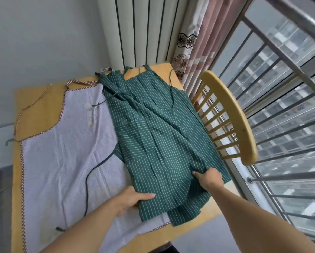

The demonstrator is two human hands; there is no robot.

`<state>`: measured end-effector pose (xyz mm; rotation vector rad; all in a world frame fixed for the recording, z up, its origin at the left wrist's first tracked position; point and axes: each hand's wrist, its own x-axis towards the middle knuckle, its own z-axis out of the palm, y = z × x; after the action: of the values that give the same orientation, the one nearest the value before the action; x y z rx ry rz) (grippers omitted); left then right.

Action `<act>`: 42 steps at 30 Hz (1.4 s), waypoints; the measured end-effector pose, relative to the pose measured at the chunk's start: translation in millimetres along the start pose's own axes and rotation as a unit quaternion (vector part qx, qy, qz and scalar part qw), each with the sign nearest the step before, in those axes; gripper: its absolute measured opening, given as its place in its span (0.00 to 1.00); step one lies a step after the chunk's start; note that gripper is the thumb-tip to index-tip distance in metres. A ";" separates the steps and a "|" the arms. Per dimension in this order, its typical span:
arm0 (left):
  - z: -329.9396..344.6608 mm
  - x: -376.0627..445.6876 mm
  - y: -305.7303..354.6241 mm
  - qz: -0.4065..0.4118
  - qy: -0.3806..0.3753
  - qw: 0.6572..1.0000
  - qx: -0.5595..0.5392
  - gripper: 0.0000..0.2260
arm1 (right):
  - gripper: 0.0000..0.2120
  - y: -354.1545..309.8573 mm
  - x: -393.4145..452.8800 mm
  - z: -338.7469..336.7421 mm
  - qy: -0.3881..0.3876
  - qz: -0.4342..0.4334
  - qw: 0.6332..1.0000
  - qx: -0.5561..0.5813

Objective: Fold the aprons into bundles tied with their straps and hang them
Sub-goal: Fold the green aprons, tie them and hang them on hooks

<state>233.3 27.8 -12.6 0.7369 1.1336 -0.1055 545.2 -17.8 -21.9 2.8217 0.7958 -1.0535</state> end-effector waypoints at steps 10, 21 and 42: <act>-40.3 -111.6 97.6 0.145 0.066 0.971 -0.181 0.15 | 0.21 -78.5 -98.7 -79.5 -0.166 -0.010 0.929 0.329; -130.0 -248.6 181.8 0.349 0.167 0.880 -0.274 0.06 | 0.14 -208.7 -210.0 -141.6 -0.185 -0.166 0.759 0.602; -167.3 -189.1 45.3 -0.109 0.032 0.971 0.208 0.07 | 0.13 -101.4 -186.0 -45.9 -0.321 0.057 0.911 0.253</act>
<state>37.7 106.6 133.4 0.9892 1.2675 -0.5210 406.0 -5.0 143.8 2.4945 0.3091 -2.2500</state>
